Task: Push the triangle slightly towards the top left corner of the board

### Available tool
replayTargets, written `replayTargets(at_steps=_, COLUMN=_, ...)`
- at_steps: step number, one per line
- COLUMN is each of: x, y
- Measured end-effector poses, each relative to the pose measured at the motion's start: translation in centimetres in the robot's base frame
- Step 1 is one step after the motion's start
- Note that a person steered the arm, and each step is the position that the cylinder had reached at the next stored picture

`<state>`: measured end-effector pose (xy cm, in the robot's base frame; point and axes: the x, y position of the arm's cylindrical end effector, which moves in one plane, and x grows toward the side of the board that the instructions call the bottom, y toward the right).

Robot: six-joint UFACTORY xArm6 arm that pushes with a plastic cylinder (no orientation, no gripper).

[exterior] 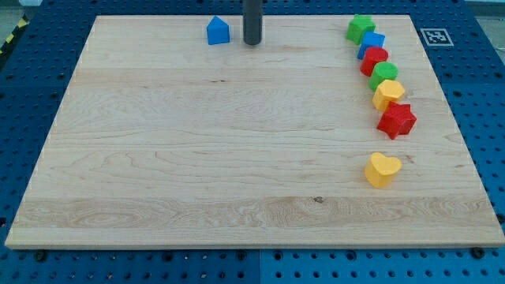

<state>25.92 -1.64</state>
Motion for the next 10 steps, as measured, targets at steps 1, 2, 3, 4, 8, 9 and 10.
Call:
replayTargets(at_steps=1, x=0.0, y=-4.1)
replayTargets(at_steps=2, x=-0.1, y=-7.5)
replayTargets(at_steps=3, x=-0.1, y=-7.6)
replayTargets(at_steps=4, x=-0.4, y=-6.2)
replayTargets(at_steps=8, x=-2.9, y=-14.8)
replayTargets(at_steps=9, x=-2.9, y=-15.4)
replayTargets(at_steps=10, x=-3.2, y=-15.4)
